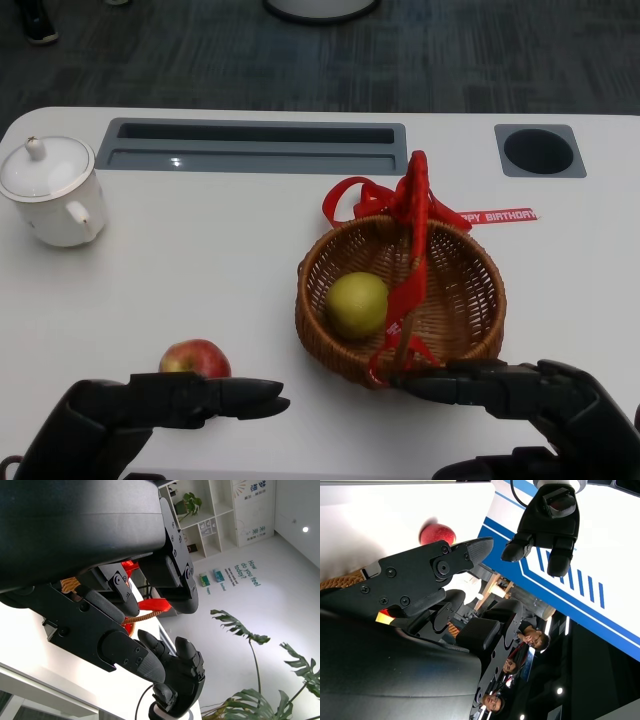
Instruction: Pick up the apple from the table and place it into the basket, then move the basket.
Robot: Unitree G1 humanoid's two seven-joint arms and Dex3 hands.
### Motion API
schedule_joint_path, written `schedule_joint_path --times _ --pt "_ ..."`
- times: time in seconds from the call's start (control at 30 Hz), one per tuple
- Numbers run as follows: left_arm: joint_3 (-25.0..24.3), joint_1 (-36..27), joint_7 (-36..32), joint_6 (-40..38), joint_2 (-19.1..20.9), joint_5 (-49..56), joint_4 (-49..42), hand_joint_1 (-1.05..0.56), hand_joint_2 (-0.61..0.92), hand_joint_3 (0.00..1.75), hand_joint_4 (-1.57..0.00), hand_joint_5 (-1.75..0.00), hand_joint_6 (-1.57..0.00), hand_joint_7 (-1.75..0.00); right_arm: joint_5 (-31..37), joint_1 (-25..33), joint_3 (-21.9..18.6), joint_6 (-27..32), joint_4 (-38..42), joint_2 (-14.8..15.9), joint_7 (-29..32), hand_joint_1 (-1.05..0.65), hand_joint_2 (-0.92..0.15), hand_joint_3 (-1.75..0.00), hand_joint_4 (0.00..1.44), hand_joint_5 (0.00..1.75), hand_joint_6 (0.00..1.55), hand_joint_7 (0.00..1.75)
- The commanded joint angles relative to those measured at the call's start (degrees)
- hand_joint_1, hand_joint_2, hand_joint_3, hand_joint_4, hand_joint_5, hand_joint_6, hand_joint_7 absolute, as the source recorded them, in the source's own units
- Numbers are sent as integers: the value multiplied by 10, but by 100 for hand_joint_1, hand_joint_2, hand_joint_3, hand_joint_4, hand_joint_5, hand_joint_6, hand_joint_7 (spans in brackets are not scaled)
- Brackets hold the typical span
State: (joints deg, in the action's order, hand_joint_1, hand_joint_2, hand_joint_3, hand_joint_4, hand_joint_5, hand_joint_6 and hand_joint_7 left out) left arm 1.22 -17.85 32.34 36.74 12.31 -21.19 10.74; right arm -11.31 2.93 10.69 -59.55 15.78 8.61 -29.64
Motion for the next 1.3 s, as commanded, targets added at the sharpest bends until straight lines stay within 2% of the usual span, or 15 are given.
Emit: schedule_joint_path --times 0.03,0.97,1.3 --pt "-5 -1 6 5 6 -2 -4 -24 73 0 -94 0 -87 0 -5 -5 -3 -2 -2 10 -1 -32 -78 0 80 0 76 0" --pt "-5 -12 1 15 -1 5 -3 -27 73 0 -95 0 -88 0 -2 2 -5 -2 -11 13 2 -33 -78 0 80 0 77 0" --pt "-88 19 -83 144 -10 201 -27 -47 69 0 -80 0 -74 0 -1 3 -4 2 -13 12 3 -34 -78 0 80 0 77 0"
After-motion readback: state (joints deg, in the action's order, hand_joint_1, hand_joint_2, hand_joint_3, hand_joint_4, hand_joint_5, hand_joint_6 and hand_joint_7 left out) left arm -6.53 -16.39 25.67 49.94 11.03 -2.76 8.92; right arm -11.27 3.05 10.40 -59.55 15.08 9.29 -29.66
